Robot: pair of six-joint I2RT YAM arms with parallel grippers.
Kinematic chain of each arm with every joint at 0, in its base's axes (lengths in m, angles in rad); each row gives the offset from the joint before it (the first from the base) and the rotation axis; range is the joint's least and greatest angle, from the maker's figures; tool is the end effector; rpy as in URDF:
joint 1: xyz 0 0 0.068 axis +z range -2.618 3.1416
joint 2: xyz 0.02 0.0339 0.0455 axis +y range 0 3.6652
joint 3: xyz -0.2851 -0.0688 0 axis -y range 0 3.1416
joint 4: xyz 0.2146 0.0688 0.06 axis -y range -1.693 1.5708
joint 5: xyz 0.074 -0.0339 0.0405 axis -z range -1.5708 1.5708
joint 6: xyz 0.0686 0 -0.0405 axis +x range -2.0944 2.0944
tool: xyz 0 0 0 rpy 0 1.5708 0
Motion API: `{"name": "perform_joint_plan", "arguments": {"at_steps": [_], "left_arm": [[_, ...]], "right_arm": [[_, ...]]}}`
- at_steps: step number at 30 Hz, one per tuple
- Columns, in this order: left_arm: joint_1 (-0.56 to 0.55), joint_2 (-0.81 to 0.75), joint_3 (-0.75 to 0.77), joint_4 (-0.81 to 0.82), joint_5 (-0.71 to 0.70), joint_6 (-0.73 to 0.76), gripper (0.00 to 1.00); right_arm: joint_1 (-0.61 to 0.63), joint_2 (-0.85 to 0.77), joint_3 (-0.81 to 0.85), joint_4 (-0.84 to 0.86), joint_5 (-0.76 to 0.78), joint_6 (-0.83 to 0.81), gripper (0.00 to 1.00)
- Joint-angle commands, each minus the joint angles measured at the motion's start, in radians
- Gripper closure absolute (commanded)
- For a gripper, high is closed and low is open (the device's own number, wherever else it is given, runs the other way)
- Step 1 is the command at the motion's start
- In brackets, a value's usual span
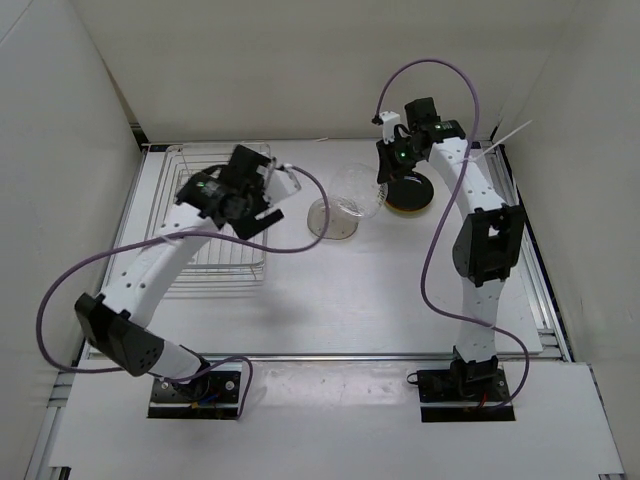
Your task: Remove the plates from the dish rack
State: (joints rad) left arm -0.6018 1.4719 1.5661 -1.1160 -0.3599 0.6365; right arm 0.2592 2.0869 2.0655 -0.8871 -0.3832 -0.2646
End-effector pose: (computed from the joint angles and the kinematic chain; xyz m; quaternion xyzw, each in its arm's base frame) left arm 0.2379 -0.1341 0.3592 0.5101 0.7994 0.1769 0.2637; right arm 0.4392 0.1430 0.3083 -0.3002 0.8807 0.1792 0.3197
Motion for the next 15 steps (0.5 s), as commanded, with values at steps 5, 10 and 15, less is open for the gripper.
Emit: {"name": "perform_joint_plan", "arguments": {"at_steps": [5, 10, 15], "left_arm": [[0.209, -0.133, 0.074, -0.038, 0.262, -0.078, 0.0], [0.252, -0.162, 0.054, -0.048, 0.283, -0.096, 0.0], [0.252, -0.173, 0.043, -0.057, 0.283, -0.097, 0.0]], "right_arm": [[0.038, 0.062, 0.074, 0.074, 0.055, -0.162, 1.0], [0.091, 0.082, 0.055, 0.135, 0.116, -0.171, 1.0], [0.138, 0.113, 0.054, 0.166, 0.144, -0.171, 1.0]]}}
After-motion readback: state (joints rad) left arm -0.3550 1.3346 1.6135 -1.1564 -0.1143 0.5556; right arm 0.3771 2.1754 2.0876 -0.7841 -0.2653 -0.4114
